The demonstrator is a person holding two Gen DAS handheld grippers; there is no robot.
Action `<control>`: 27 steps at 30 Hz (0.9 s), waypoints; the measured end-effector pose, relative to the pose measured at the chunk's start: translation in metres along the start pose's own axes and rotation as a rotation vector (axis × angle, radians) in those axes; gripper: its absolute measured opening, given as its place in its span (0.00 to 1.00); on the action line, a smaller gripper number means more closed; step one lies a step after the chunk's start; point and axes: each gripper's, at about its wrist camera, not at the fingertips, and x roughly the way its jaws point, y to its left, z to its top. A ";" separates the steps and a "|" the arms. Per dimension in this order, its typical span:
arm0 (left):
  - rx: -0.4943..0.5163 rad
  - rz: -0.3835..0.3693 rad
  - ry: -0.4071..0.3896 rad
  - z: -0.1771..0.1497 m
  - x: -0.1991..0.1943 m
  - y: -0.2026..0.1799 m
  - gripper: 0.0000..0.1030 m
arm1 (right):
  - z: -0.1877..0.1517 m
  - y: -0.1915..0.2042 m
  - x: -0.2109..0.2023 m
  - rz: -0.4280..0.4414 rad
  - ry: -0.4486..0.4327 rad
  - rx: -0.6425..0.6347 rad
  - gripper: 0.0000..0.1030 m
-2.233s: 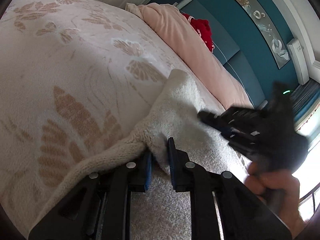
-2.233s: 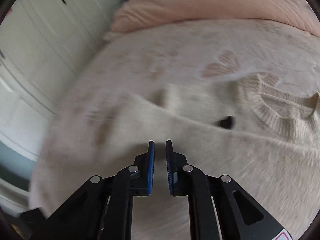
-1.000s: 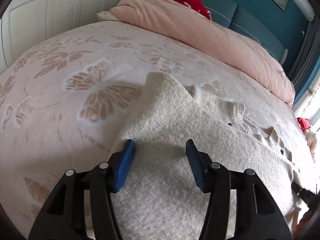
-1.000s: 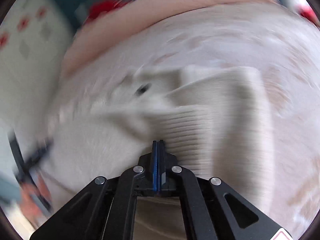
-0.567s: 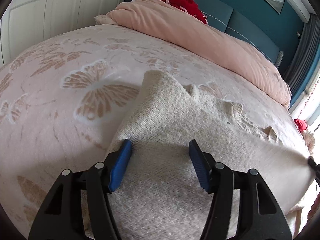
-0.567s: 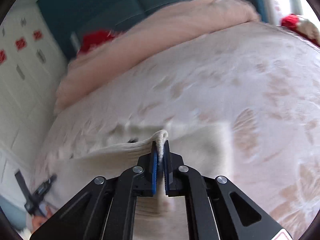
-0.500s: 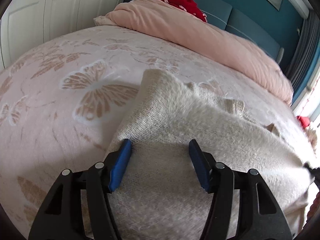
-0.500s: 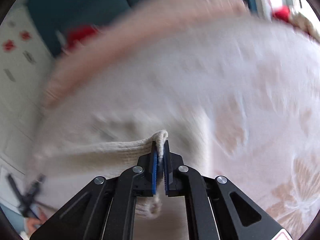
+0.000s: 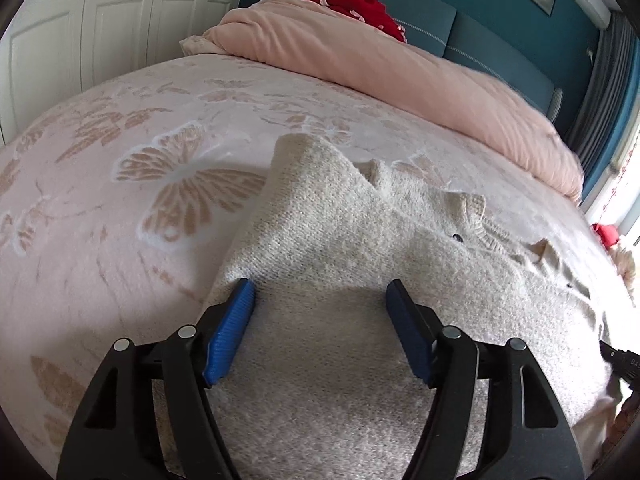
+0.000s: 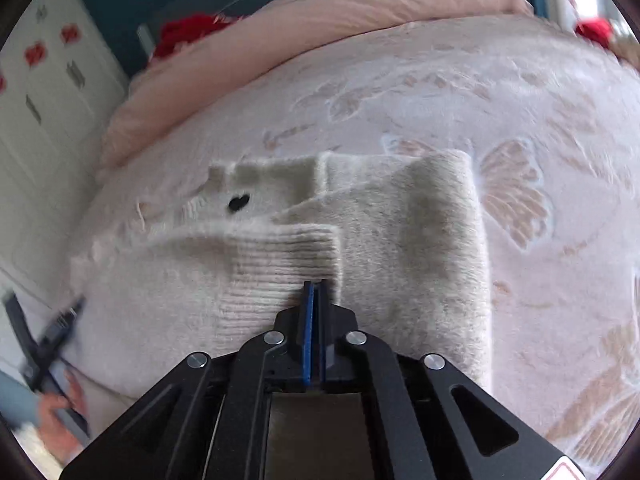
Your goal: Fold small clothes
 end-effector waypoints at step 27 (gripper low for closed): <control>-0.371 -0.181 0.307 -0.175 -0.272 0.096 0.95 | -0.275 -0.041 -0.198 0.159 0.176 0.115 0.63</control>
